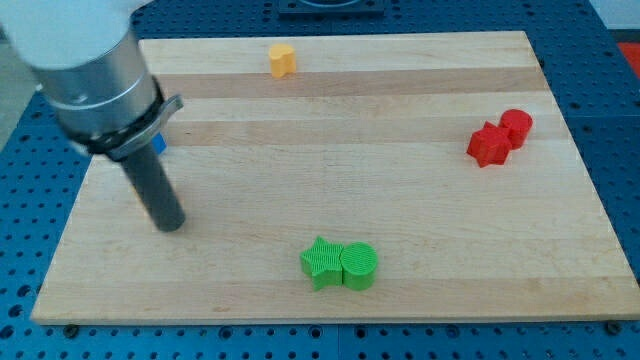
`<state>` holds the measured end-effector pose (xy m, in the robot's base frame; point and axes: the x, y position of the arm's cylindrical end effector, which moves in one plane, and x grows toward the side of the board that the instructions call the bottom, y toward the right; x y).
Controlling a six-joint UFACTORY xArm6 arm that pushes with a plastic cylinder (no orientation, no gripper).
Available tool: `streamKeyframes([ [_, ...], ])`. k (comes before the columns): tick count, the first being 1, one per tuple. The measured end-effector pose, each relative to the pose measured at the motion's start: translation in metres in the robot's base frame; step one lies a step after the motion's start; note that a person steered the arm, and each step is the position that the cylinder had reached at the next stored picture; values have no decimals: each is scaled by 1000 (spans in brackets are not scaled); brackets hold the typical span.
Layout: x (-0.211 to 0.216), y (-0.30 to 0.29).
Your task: Slide the yellow hexagon into the yellow heart
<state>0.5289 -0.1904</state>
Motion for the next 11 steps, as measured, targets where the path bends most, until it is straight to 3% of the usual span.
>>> streamKeyframes([
  [1,40,-31],
  [2,45,-71],
  [3,7,-82],
  [4,-25,-66],
  [8,-33,-19],
  [11,-63,63],
])
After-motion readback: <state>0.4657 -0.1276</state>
